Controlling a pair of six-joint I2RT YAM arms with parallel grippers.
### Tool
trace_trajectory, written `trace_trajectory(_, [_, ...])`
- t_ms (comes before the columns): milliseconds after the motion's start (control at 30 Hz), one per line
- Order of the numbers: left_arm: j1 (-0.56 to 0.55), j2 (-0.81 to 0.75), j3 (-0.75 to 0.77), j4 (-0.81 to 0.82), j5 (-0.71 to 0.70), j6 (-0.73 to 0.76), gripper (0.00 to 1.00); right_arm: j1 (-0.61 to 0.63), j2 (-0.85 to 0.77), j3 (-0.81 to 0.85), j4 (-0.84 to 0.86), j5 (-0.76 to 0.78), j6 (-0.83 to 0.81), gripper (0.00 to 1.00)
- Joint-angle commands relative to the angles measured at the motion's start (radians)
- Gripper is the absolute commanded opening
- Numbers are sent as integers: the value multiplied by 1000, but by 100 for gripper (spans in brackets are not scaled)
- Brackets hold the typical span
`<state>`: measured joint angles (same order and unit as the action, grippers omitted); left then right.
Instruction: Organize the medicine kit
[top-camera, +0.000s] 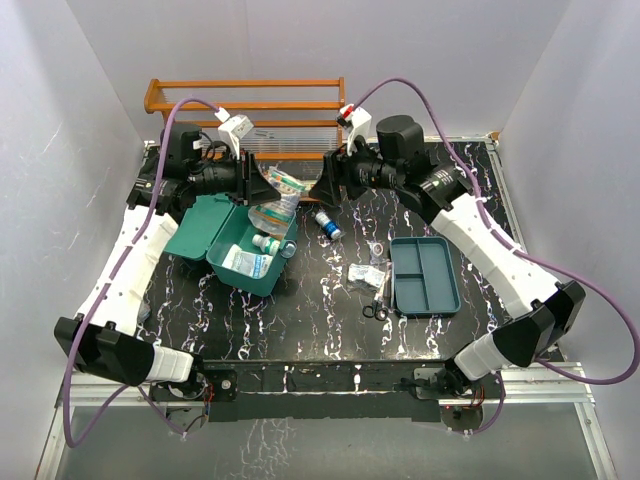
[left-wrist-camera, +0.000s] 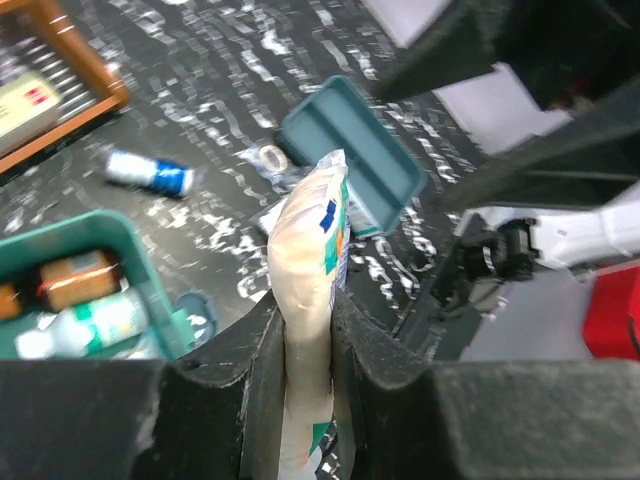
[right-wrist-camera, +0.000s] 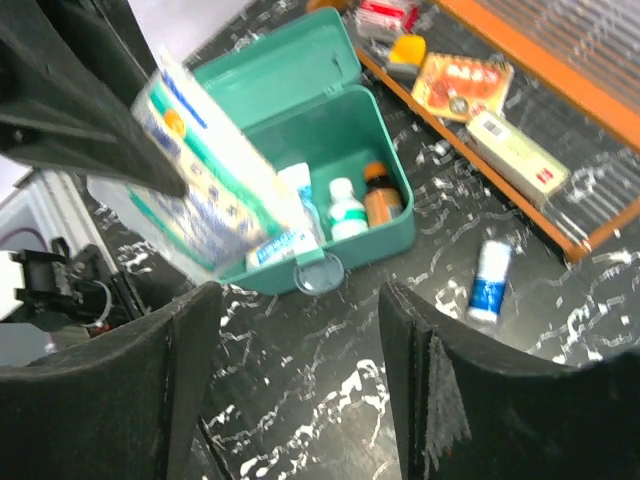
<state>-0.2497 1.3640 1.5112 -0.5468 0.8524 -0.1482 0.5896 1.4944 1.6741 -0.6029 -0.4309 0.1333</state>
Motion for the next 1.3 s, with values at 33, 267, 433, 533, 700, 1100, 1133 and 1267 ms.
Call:
trace_trajectory(33, [6, -1, -45, -64, -301, 6, 22, 1, -68, -98, 93, 89, 26, 64])
trace_trajectory(267, [11, 26, -131, -64, -469, -2, 23, 1, -5, -161, 121, 163, 63, 66])
trace_trajectory(433, [24, 73, -192, -93, -514, 5, 23, 1, 21, -242, 139, 269, 62, 65])
trace_trajectory(533, [33, 110, -204, -110, -525, 19, 23, 0, 42, -277, 150, 303, 61, 65])
trace_trajectory(700, [39, 164, -213, -166, -496, 49, 23, 0, 83, -315, 149, 343, 54, 64])
trace_trajectory(1100, [40, 169, -336, -181, -348, 22, 24, -1, 142, -326, 141, 429, 25, 64])
trace_trajectory(1133, [40, 156, -357, -168, -346, 11, 24, 0, 146, -319, 141, 424, 23, 64])
trace_trajectory(1267, [40, 117, -407, -101, -341, -28, 24, -1, 163, -296, 138, 410, 25, 63])
